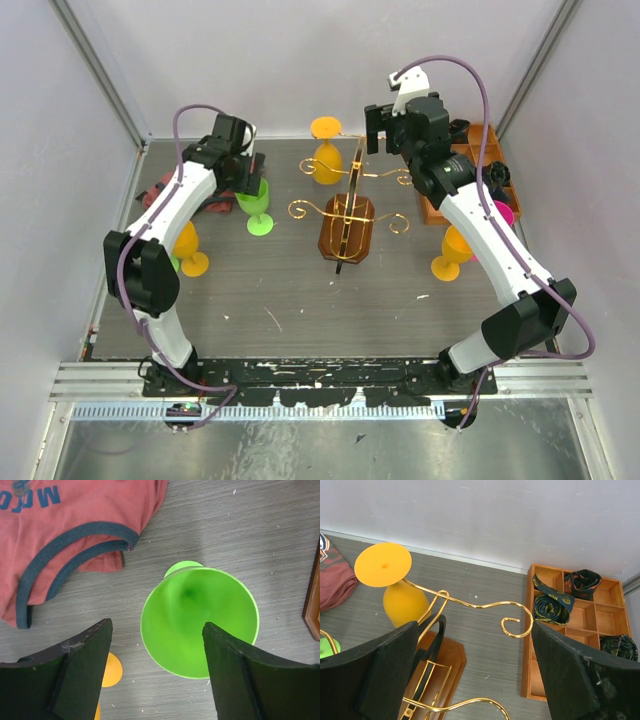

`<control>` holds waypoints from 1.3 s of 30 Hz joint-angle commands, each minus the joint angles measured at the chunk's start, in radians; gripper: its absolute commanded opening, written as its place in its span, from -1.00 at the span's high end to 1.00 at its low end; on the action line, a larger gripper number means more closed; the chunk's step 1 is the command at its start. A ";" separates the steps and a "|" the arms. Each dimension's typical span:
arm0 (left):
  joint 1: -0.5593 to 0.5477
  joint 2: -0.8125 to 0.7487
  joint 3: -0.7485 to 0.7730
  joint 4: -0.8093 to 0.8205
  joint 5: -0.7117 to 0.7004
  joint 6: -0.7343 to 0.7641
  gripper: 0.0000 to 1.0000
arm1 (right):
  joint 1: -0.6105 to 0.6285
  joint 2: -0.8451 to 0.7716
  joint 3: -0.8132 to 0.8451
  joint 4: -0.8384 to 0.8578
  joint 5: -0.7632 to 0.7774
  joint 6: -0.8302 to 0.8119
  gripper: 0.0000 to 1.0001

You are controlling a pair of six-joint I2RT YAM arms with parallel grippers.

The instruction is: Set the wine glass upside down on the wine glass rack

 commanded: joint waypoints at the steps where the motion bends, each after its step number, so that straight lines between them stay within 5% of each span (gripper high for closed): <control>1: 0.021 0.028 0.000 -0.003 0.051 -0.034 -0.44 | -0.005 -0.058 0.009 0.025 0.026 0.009 -0.98; 8: 0.042 0.017 -0.028 0.046 0.099 -0.054 0.37 | -0.004 -0.059 0.010 0.025 0.030 0.005 -0.98; 12: 0.066 0.014 -0.016 0.045 0.144 -0.068 1.00 | -0.004 -0.050 0.017 0.025 0.017 0.010 -0.98; 26: 0.199 -0.259 0.155 0.188 0.177 -0.072 1.00 | -0.005 -0.003 0.067 0.113 -0.302 0.131 -0.98; 30: 0.200 -0.328 0.157 0.340 0.318 -0.099 1.00 | -0.004 -0.016 0.014 0.232 -0.399 0.162 -0.97; 36: 0.199 -0.425 -0.070 0.722 0.571 -0.266 1.00 | -0.005 0.007 -0.009 0.334 -0.525 0.256 -0.96; 39: 0.200 -0.423 -0.091 0.759 0.657 -0.292 1.00 | -0.005 0.012 -0.032 0.398 -0.588 0.294 -0.95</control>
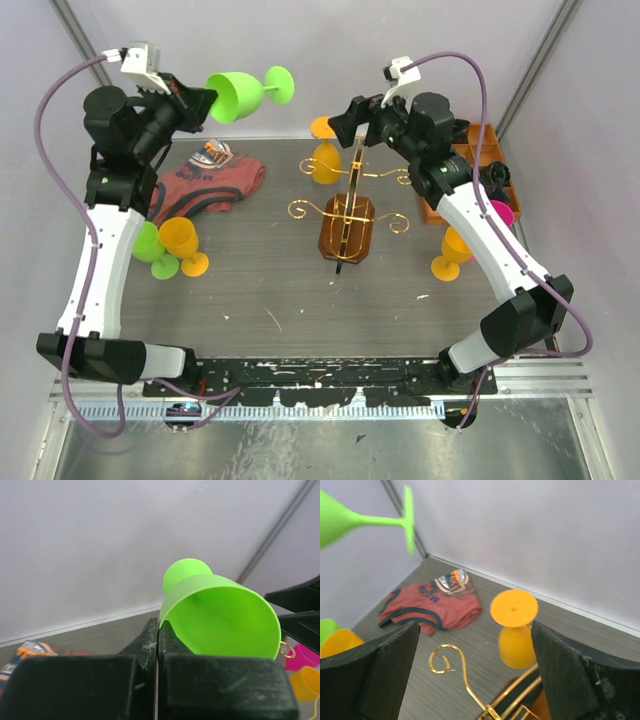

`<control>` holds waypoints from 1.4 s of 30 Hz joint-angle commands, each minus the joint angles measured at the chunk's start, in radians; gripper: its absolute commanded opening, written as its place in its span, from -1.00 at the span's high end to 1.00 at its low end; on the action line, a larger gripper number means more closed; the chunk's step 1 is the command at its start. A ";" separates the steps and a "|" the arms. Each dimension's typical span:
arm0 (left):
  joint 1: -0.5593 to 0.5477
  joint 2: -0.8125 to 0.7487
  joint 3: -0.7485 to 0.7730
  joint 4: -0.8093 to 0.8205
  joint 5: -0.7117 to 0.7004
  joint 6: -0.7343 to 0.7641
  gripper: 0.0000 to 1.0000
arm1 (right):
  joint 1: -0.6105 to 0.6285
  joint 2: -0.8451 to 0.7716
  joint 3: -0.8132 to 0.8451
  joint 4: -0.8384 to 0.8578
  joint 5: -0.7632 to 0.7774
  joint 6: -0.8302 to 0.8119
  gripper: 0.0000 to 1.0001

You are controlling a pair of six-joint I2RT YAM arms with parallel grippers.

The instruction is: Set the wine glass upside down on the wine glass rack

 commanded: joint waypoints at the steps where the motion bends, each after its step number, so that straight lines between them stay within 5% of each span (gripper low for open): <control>1: -0.002 0.037 -0.055 0.154 0.198 -0.084 1.00 | -0.001 0.001 -0.027 0.187 -0.145 0.095 -0.95; 20: -0.033 -0.022 -0.151 0.207 0.343 -0.022 1.00 | 0.000 0.068 -0.058 0.349 -0.234 0.207 -0.80; 34: -0.035 -0.059 -0.194 0.223 0.371 0.012 0.98 | 0.000 0.137 -0.018 0.406 -0.309 0.291 0.49; 36: -0.035 -0.059 -0.197 0.223 0.371 0.018 0.69 | -0.001 0.138 -0.018 0.404 -0.303 0.290 0.71; 38: -0.034 -0.062 -0.206 0.224 0.373 0.025 0.18 | -0.001 0.136 -0.019 0.400 -0.287 0.283 0.95; 42: -0.035 -0.063 -0.223 0.189 0.392 0.043 -0.63 | -0.001 0.137 -0.013 0.392 -0.210 0.241 0.99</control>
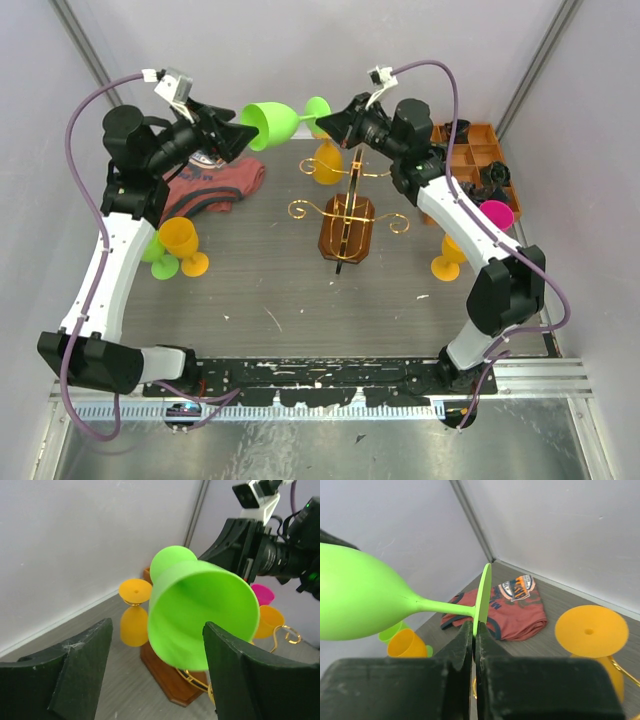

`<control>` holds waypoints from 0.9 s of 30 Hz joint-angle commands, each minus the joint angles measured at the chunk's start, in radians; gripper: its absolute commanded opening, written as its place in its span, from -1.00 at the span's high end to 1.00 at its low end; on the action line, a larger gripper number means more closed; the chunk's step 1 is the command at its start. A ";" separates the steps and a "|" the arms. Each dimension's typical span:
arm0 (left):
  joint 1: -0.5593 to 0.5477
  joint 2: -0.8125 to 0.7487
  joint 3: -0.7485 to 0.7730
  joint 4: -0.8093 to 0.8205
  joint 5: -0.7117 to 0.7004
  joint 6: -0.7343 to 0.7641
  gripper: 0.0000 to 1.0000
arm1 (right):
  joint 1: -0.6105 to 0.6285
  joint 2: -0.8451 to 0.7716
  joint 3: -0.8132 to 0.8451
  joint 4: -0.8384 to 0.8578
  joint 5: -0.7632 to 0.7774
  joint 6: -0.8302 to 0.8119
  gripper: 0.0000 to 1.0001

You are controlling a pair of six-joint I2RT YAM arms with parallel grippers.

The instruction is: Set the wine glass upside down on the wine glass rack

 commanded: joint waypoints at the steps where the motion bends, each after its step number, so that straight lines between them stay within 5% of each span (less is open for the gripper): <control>1: 0.001 -0.026 -0.018 -0.036 0.038 0.031 -0.71 | -0.004 -0.001 0.064 0.042 0.108 -0.057 0.99; 7: 0.001 -0.043 -0.002 -0.270 0.040 0.132 -0.92 | -0.009 0.038 0.199 -0.042 0.249 -0.263 0.99; 12: 0.000 -0.086 -0.012 -0.227 0.186 0.103 -0.94 | 0.017 0.067 0.335 -0.245 0.258 -0.613 0.99; 21: 0.001 0.020 0.178 -0.276 0.249 0.179 -0.96 | 0.055 -0.109 0.027 -0.118 0.187 -0.976 0.99; 27: 0.001 0.159 0.299 -0.280 0.328 0.156 -0.77 | 0.093 -0.148 -0.038 -0.023 0.122 -1.008 0.99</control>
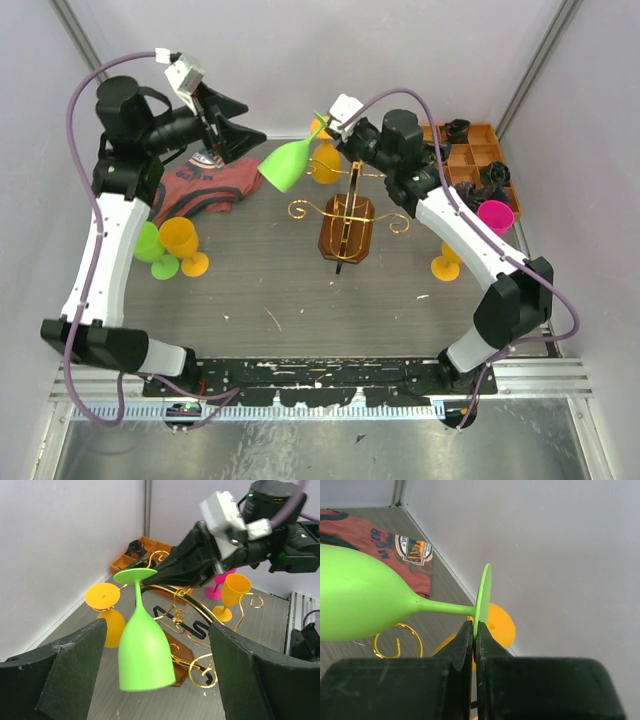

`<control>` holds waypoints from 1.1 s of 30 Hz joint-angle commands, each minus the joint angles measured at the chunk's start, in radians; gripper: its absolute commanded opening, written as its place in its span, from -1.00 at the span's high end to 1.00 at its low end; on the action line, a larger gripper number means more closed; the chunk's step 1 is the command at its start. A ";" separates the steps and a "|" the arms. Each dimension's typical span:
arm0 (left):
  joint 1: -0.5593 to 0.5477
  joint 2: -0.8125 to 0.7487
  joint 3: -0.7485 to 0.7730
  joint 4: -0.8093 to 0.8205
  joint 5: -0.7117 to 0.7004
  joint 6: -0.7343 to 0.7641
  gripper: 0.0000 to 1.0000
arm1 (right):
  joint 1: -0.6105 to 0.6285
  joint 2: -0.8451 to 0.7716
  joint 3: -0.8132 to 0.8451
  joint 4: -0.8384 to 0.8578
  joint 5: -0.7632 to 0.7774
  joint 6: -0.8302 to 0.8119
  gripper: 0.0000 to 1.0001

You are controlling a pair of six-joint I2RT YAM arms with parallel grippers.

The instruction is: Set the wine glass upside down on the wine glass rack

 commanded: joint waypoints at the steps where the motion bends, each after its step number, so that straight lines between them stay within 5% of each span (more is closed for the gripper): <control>1: 0.001 0.112 0.073 -0.028 0.101 -0.022 -0.76 | 0.036 -0.074 0.000 0.158 -0.060 -0.090 0.99; 9: -0.001 0.223 0.097 -0.043 0.186 -0.079 -0.49 | 0.110 -0.068 -0.013 0.180 -0.006 -0.211 0.99; 16: -0.019 0.242 0.050 -0.034 0.192 -0.080 -0.41 | 0.135 -0.057 -0.004 0.164 -0.020 -0.255 0.99; 33: -0.059 0.288 0.024 -0.063 0.146 -0.059 0.14 | 0.173 -0.050 -0.005 0.200 -0.008 -0.275 0.99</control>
